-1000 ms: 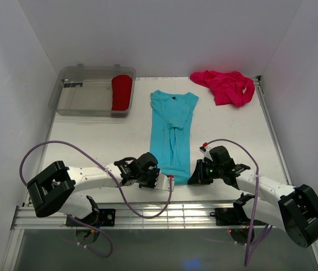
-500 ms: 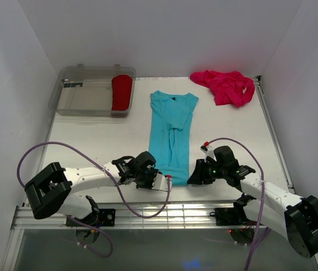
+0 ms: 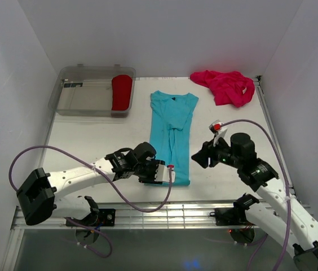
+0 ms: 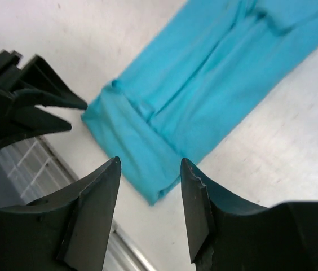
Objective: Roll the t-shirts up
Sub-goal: Roll the T-shirt to the center of the board.
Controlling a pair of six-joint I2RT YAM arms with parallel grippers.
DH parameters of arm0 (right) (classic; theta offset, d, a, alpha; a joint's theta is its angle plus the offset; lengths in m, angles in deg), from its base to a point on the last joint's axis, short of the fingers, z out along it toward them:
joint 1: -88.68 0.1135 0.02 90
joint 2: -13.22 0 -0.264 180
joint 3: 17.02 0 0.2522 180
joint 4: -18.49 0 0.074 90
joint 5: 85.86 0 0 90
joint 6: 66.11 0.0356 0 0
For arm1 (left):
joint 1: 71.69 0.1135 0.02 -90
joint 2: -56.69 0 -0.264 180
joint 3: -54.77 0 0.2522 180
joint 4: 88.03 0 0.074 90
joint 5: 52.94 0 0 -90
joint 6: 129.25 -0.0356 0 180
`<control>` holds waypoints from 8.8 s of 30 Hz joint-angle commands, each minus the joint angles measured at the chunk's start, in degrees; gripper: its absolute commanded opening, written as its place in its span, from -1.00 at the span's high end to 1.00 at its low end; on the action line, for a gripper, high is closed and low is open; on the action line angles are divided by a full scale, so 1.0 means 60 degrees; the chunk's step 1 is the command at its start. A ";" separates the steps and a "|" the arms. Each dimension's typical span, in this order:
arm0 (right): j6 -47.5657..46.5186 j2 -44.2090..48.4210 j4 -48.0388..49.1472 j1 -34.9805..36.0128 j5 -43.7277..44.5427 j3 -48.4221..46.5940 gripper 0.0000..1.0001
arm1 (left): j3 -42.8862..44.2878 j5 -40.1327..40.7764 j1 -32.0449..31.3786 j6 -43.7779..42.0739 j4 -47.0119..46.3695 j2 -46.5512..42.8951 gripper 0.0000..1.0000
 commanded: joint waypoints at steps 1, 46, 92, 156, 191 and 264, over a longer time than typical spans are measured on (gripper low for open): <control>-0.1545 0.0969 -0.0001 -0.0049 0.0591 -0.0651 -0.07 | -0.0096 -0.0387 0.0032 0.0114 0.0638 -0.0679 -0.04; -0.7113 -0.1035 0.4543 0.5547 0.3695 0.3423 -0.24 | -0.2061 0.0667 0.0368 0.1051 -0.1824 -0.0475 1.00; -0.7364 -0.1473 0.0351 0.3734 -0.0727 0.1167 0.85 | 0.1087 -0.4899 0.3151 0.0042 0.4255 0.1061 1.00; -0.0875 -0.4375 0.3663 0.3174 0.1731 0.0756 0.75 | 0.5001 -0.2820 0.4719 0.2382 0.4461 0.2940 0.18; -0.5693 -0.1897 0.2782 0.6249 0.4805 0.1899 -0.50 | 0.2071 -0.1941 0.3987 0.4071 0.1413 0.2471 0.21; -0.3555 -0.6177 0.2666 0.0406 -0.1785 -0.0811 0.58 | 0.1996 -0.3009 0.2904 -0.1072 0.2409 0.1913 -0.28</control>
